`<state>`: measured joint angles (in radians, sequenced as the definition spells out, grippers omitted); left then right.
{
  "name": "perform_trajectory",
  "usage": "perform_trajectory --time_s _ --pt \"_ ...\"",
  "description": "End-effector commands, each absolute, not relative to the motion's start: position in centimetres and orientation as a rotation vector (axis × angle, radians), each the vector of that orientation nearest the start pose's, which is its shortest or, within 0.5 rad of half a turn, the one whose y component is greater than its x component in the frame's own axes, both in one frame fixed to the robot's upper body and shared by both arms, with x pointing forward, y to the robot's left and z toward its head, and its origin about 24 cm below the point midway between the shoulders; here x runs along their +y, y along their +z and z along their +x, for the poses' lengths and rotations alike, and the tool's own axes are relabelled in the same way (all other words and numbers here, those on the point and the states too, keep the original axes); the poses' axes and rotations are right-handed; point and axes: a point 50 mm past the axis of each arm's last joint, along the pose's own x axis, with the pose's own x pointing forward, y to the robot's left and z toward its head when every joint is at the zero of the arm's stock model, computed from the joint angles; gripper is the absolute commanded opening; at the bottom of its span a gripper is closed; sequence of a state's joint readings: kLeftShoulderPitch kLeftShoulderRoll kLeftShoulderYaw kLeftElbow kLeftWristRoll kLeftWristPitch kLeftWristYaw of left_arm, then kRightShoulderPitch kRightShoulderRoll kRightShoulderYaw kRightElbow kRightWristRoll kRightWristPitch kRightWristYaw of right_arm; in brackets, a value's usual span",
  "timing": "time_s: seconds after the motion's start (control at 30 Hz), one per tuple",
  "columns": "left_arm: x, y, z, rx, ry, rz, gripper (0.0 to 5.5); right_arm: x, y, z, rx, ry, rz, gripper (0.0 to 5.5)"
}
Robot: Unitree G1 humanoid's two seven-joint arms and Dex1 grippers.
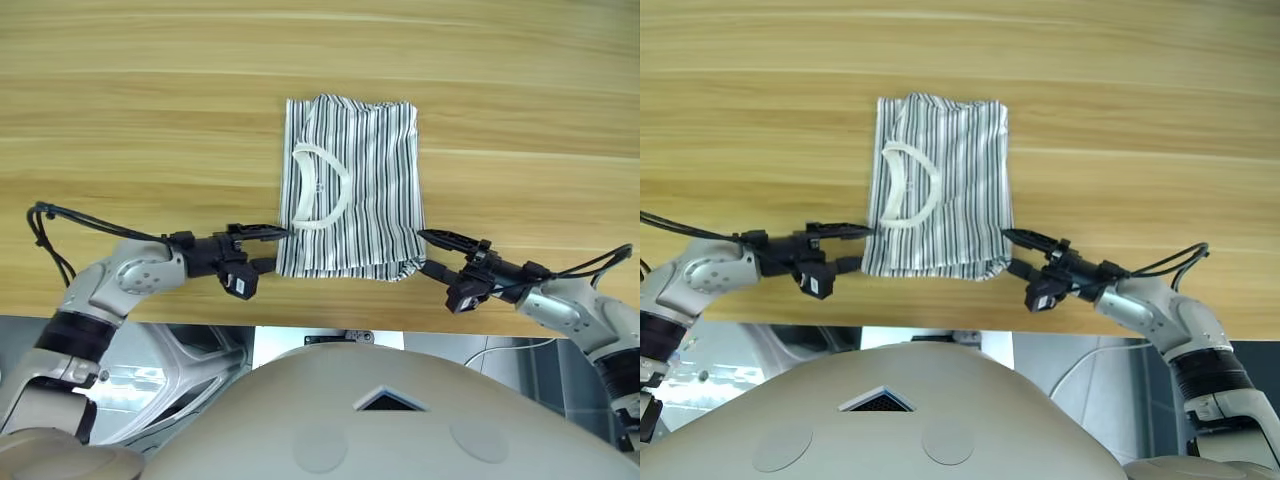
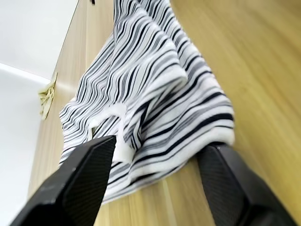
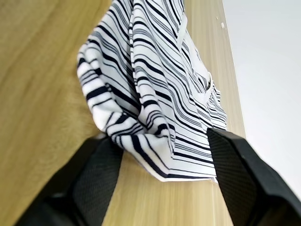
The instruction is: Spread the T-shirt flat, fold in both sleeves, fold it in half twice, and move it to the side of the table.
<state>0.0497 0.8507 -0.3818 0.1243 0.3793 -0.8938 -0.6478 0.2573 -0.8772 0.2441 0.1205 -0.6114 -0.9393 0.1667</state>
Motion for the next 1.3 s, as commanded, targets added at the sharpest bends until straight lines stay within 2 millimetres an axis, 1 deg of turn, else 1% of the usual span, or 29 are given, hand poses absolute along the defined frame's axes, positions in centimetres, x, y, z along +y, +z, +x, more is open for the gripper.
perform_trajectory --time_s 0.03,0.13,0.27,0.37,0.5,0.73,0.8,0.83,0.9,0.97,1.03,1.17,1.3 --pt "18.3 1.1 16.3 -0.107 -1.598 1.117 3.08 -21.7 1.3 13.4 -0.193 1.236 -1.193 3.15" --pt "17.7 1.2 16.4 -0.137 -1.624 1.098 3.08 -21.8 1.3 13.2 -0.191 1.26 -1.2 3.15" --pt "17.3 1.2 16.3 -0.153 -1.648 1.094 3.08 -21.7 1.1 13.1 -0.189 1.274 -1.193 3.15" --pt "16.8 1.0 16.6 -0.164 -1.661 1.091 3.08 -21.4 0.9 13.0 -0.192 1.275 -1.188 3.15" --pt "16.6 0.6 17.3 -0.154 -1.647 1.103 3.08 -21.4 0.9 13.0 -0.192 1.285 -1.187 3.15" --pt "16.6 -0.3 18.3 -0.125 -1.599 1.11 3.13 -21.4 0.7 13.1 -0.183 1.288 -1.176 1.8" --pt "16.7 -0.5 18.5 -0.115 -1.586 1.113 2.7 -21.4 0.6 13.2 -0.18 1.287 -1.172 1.32" --pt "16.7 -0.7 18.5 -0.107 -1.587 1.112 2.54 -21.4 0.5 13.2 -0.179 1.287 -1.168 1.16" --pt "16.9 -0.8 18.3 -0.093 -1.599 1.109 2.1 -21.2 0.6 13.3 -0.182 1.285 -1.163 0.68" --pt "17.0 -0.9 18.0 -0.089 -1.615 1.103 1.72 -21.1 0.6 13.5 -0.186 1.284 -1.155 0.31" --pt "17.0 -0.8 17.7 -0.092 -1.625 1.096 1.35 -20.9 0.7 13.6 -0.189 1.283 -1.149 0.05" --pt "16.9 -0.5 17.3 -0.121 -1.637 1.078 0.71 -20.7 0.5 13.9 -0.185 1.279 -1.143 0.04" --pt "16.9 -0.3 17.1 -0.134 -1.612 1.047 0.2 -20.6 0.5 14.2 -0.19 1.271 -1.14 0.04"
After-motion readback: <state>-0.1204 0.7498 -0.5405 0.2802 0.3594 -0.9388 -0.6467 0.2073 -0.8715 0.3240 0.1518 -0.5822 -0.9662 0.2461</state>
